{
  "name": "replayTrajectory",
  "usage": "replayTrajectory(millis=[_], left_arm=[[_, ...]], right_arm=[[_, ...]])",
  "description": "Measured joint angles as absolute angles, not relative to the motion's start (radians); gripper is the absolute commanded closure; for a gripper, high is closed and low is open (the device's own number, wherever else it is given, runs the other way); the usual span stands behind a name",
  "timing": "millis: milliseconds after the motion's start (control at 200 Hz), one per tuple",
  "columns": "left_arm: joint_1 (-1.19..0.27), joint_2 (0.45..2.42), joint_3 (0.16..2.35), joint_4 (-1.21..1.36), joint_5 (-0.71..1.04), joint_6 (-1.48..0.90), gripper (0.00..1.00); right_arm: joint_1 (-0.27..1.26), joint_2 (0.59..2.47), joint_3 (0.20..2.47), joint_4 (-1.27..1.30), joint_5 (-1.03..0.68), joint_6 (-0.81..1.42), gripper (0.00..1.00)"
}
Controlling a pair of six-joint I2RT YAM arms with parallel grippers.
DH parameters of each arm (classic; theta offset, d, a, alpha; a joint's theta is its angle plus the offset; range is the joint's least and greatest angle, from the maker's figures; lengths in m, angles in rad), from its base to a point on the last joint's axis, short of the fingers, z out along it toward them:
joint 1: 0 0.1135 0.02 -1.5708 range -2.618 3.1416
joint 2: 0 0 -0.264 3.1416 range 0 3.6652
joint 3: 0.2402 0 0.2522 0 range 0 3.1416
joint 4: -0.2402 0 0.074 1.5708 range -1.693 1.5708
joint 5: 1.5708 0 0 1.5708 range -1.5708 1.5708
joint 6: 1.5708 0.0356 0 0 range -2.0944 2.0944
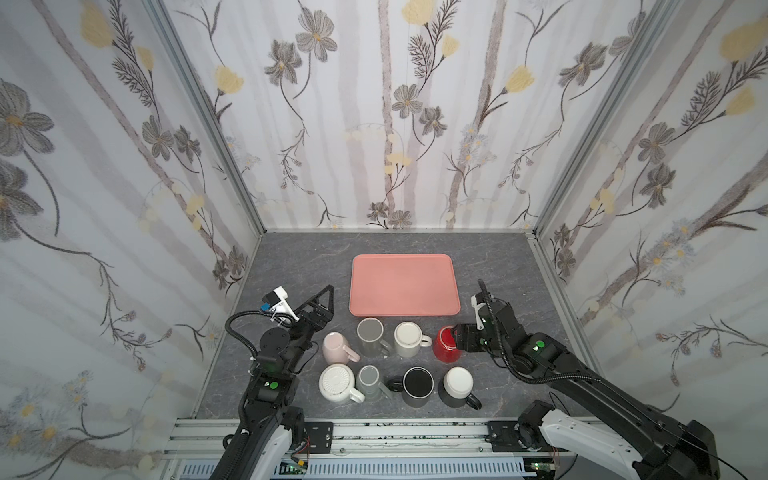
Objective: Turn the mug right side up
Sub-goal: 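Move the right gripper down over the upside-down red mug, then lower the right gripper and grasp the red mug's base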
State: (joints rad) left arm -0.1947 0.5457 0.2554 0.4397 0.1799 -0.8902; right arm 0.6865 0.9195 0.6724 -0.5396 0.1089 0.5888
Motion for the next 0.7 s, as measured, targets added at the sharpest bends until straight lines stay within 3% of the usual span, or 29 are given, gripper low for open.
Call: replayTrajectory(millis=[305,699], left_arm=[[-0.195,0.51,0.237,0.439,0.18,-0.891,0.0],[-0.194,0.484,0.237,0.429,0.178,-0.89,0.0]], right_arm=[[0.725,0.944,0.615,-0.587,0.029,0.705,0.19],[0.741,1.063,0.611,-0.427,-0.057,0.754,0.21]])
